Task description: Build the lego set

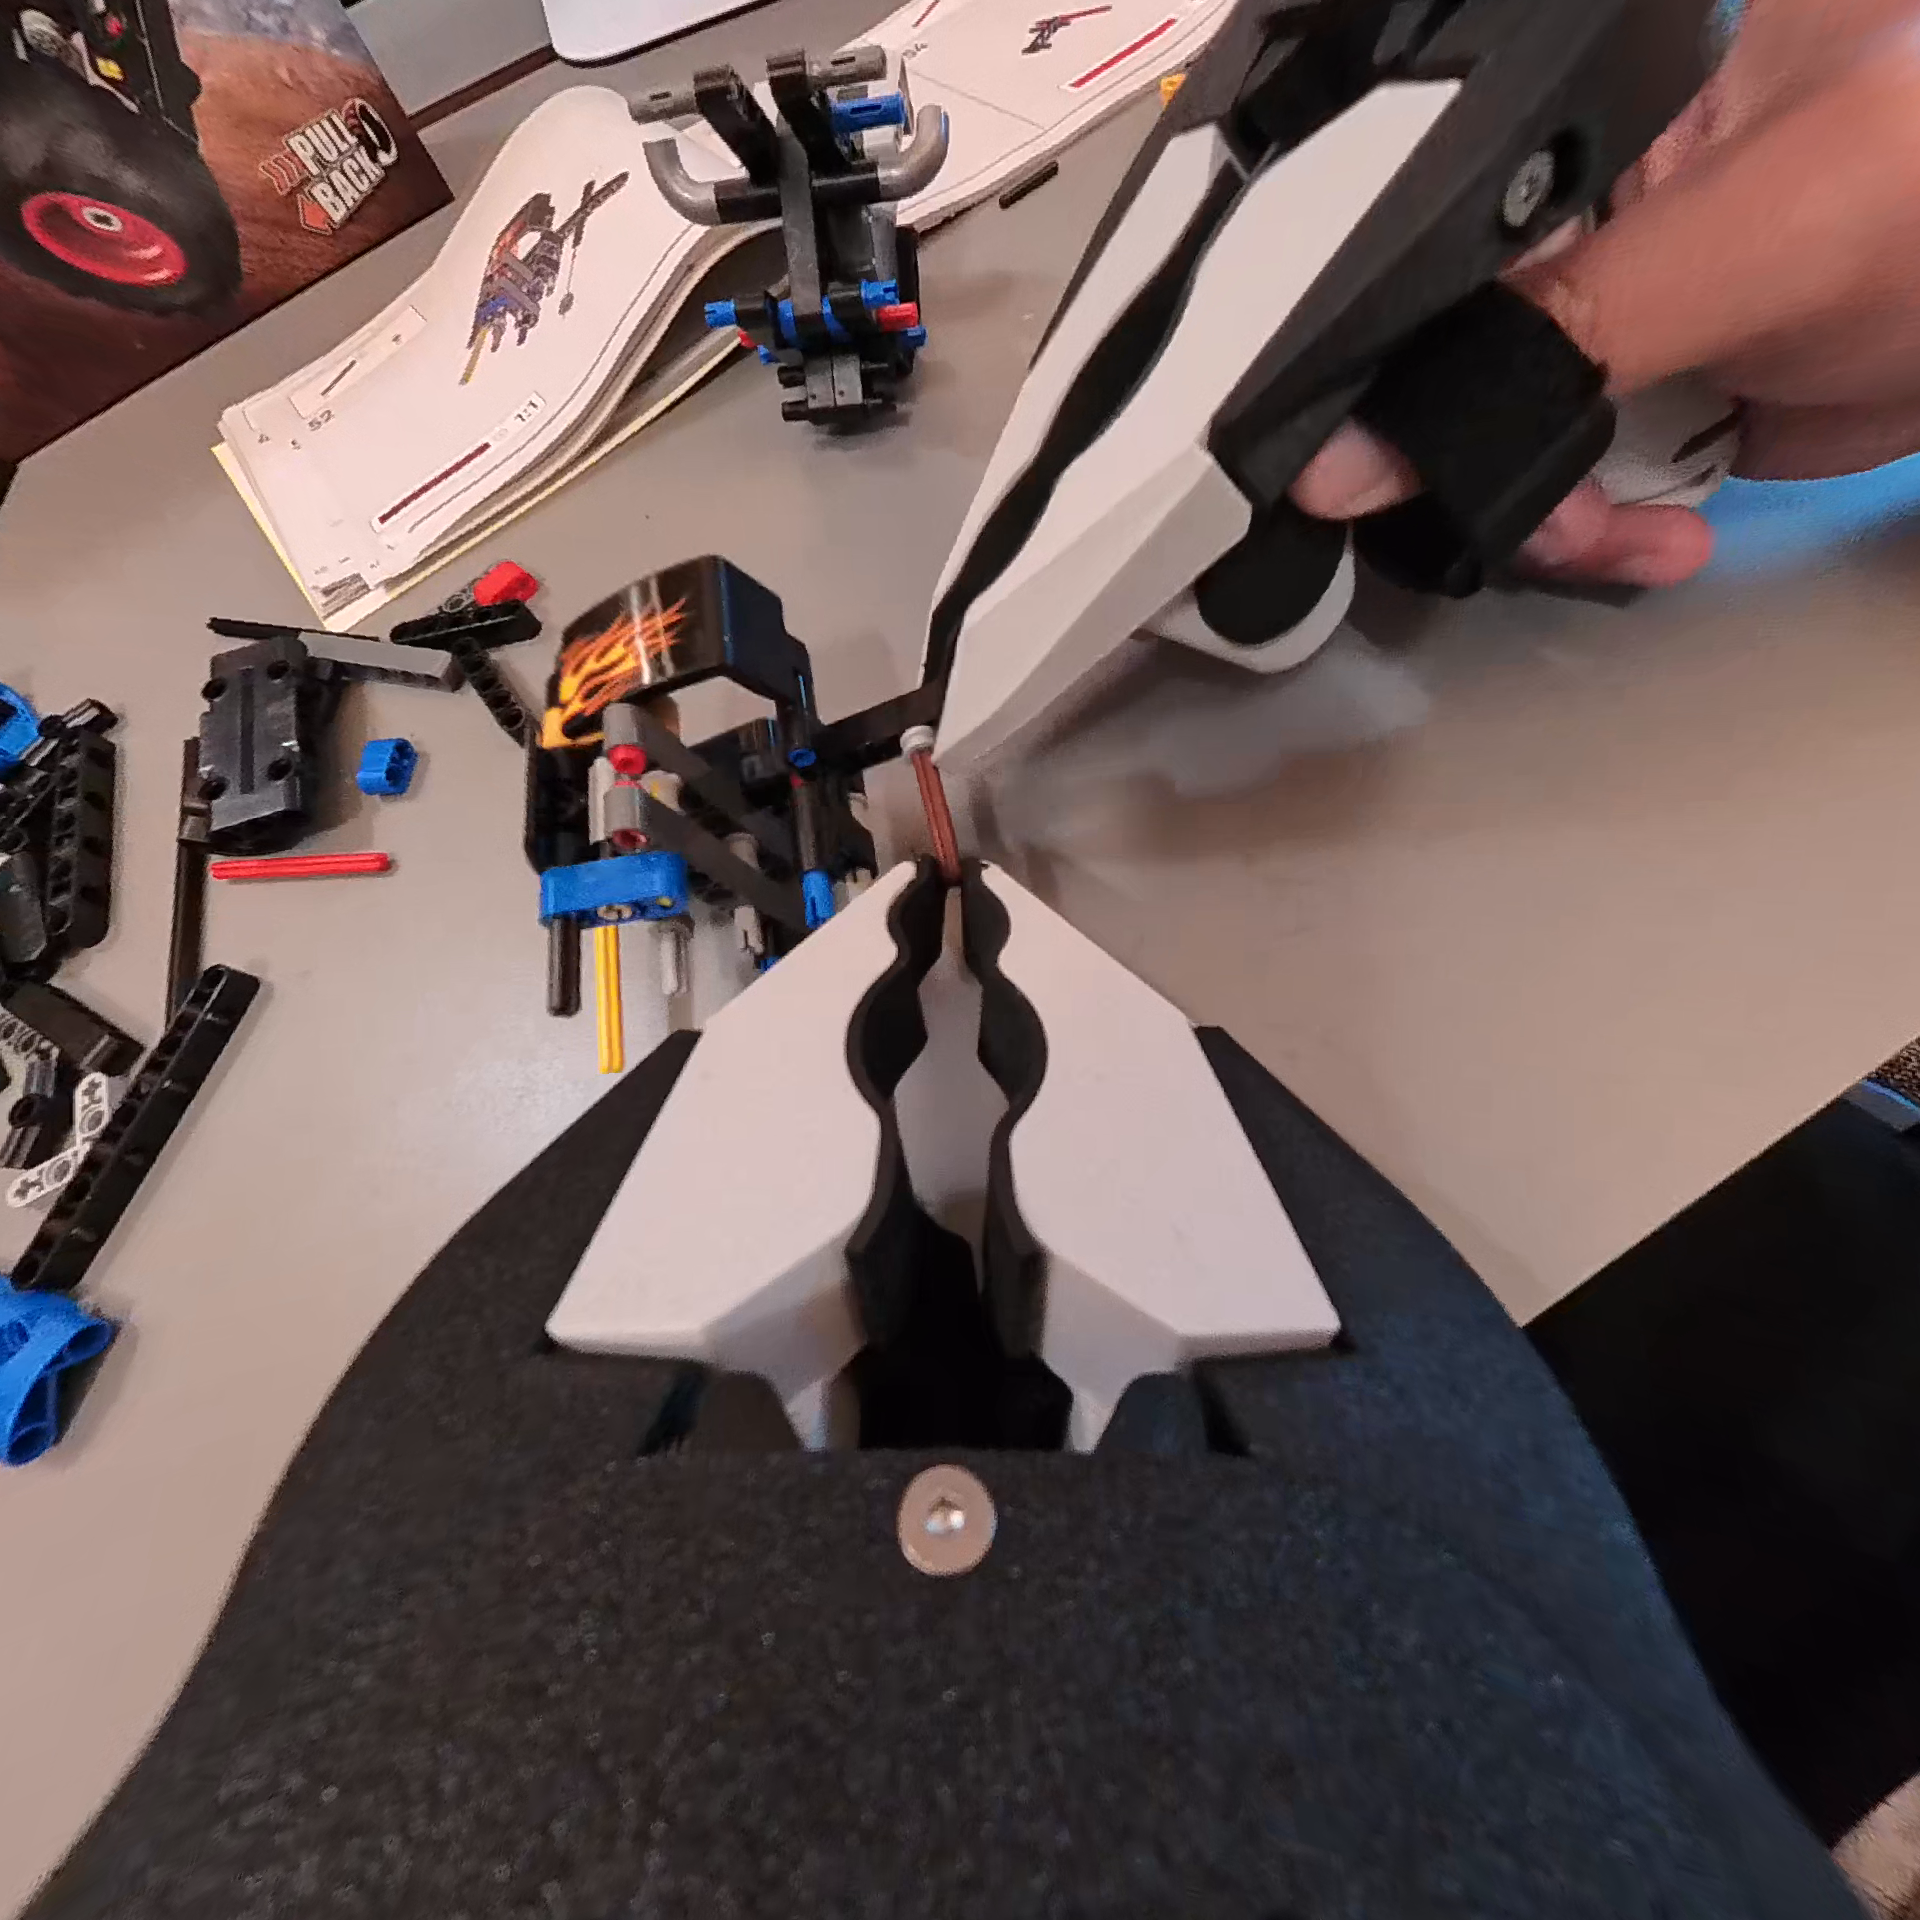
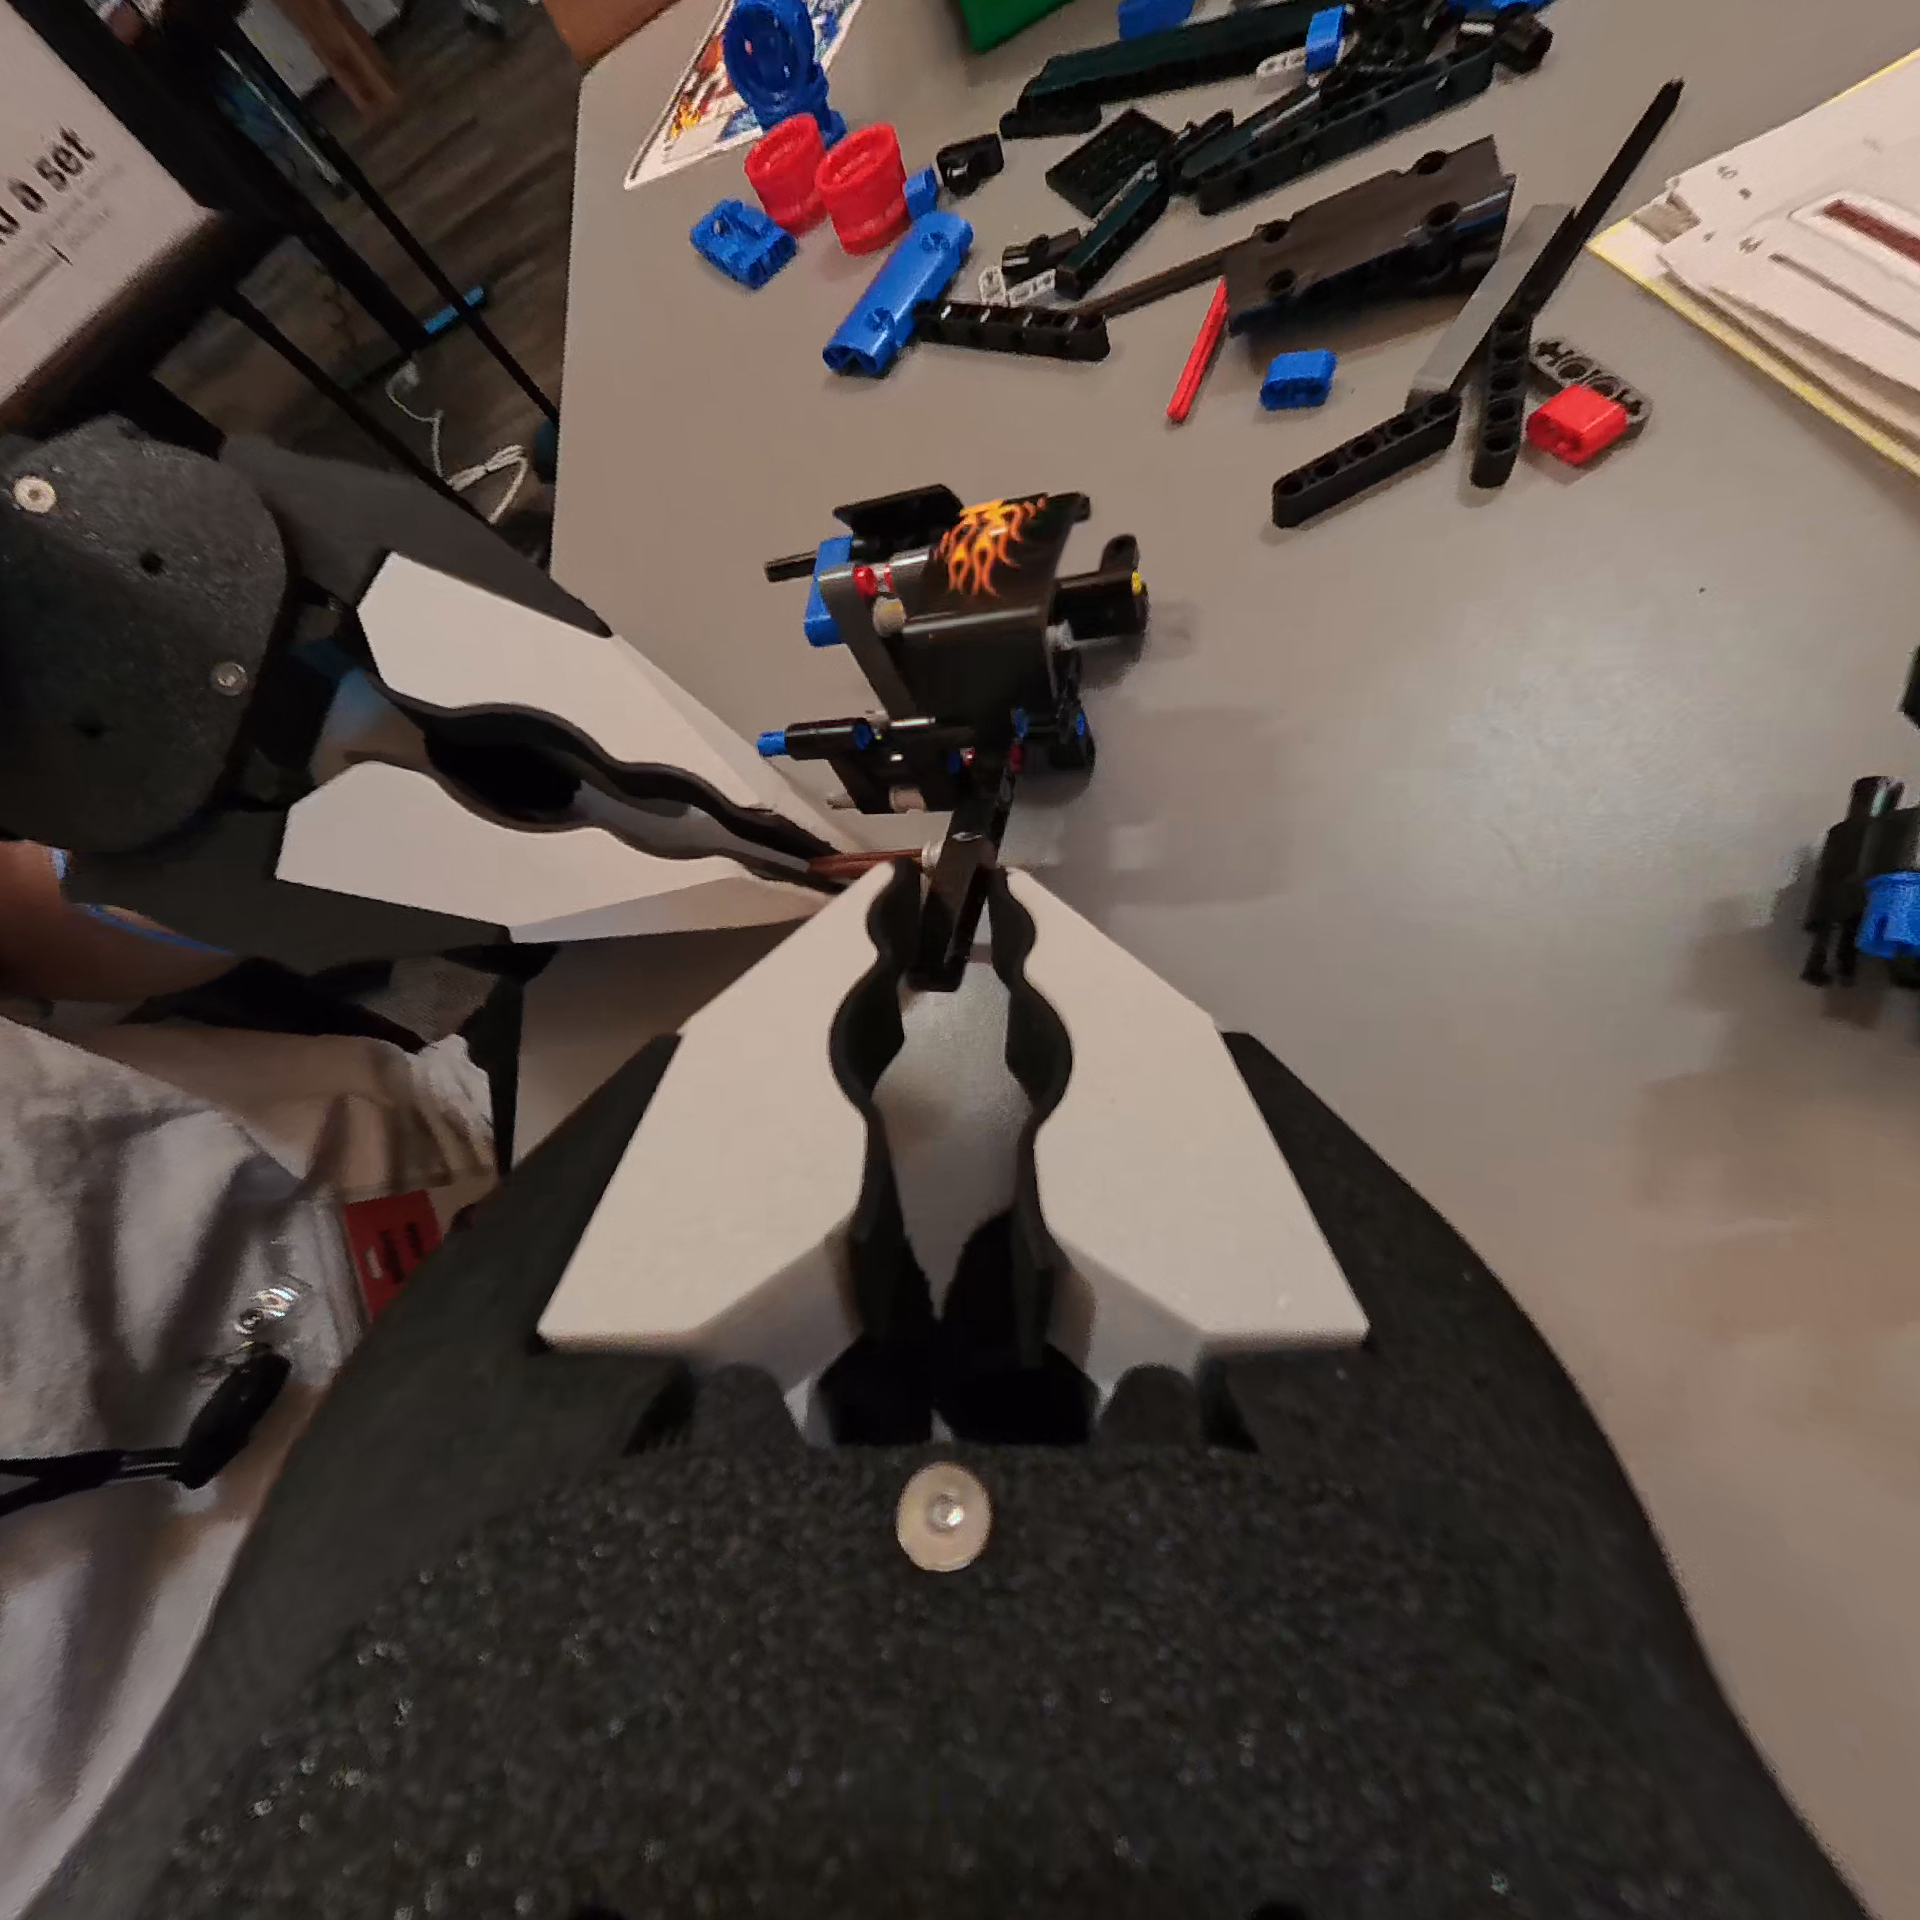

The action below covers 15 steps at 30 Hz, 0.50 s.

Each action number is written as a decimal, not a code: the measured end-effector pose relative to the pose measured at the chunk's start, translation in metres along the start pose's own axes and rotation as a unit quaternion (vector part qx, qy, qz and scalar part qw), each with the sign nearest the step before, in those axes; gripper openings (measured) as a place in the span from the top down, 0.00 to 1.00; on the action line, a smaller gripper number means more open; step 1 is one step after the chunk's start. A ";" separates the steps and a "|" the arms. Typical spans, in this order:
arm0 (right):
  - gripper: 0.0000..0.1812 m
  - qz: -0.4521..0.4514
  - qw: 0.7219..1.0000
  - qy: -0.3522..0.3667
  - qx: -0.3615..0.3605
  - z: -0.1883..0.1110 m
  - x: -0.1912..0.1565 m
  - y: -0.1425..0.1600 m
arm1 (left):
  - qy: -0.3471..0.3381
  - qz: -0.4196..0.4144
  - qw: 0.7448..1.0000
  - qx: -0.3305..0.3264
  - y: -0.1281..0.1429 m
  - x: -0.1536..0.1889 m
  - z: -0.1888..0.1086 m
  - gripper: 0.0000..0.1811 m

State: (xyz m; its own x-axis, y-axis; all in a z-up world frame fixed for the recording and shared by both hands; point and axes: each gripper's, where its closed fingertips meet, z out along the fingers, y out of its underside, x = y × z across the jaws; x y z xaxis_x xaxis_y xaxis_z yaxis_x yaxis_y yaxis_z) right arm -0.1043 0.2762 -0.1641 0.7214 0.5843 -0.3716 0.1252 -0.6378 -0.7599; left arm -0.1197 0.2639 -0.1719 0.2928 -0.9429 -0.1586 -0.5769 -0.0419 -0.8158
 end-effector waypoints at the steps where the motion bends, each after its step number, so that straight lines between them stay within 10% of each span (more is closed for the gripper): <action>1: 0.94 0.008 1.000 -0.005 -0.004 0.000 0.000 0.001 | 0.000 0.001 1.000 -0.002 0.001 0.000 0.000 0.99; 15: 0.94 -0.038 0.999 0.030 -0.019 -0.002 0.002 0.002 | 0.021 -0.011 1.000 0.000 -0.001 0.002 0.001 0.99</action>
State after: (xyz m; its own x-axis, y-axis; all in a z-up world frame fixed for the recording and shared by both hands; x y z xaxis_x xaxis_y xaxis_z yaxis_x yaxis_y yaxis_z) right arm -0.1010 0.2747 -0.1652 0.7489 0.6005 -0.2803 0.2056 -0.6126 -0.7632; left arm -0.1182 0.2625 -0.1717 0.2723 -0.9551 -0.1171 -0.5712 -0.0625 -0.8185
